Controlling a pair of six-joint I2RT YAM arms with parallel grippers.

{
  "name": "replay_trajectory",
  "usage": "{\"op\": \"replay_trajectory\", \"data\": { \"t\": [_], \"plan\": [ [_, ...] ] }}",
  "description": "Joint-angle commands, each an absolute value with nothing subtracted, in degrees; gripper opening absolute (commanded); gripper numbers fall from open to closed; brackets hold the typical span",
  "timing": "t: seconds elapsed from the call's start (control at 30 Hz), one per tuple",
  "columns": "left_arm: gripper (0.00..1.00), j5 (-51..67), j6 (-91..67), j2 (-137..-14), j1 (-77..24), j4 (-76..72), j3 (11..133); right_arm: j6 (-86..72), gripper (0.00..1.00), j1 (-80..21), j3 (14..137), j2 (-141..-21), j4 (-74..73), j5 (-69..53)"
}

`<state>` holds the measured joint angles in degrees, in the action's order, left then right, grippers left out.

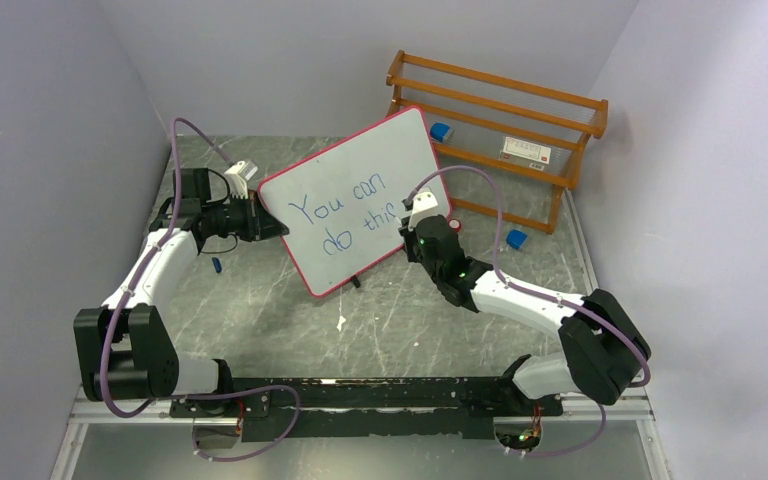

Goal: Write a sentence on the whiteboard

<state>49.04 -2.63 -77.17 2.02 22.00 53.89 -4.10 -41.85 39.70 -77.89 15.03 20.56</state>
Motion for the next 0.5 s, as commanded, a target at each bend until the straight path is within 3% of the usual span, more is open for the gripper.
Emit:
{"op": "replay_trajectory", "data": {
  "t": [0.0,0.47],
  "plan": [
    [0.05,35.41,2.71,-79.32,1.67,22.6,53.17,-4.93,0.0,-41.69,38.78,-77.77,13.74,19.26],
    [0.05,35.37,2.68,-79.26,1.67,22.59,53.17,-5.84,0.0,-41.75,38.42,-74.96,13.0,17.67]
  ]
}}
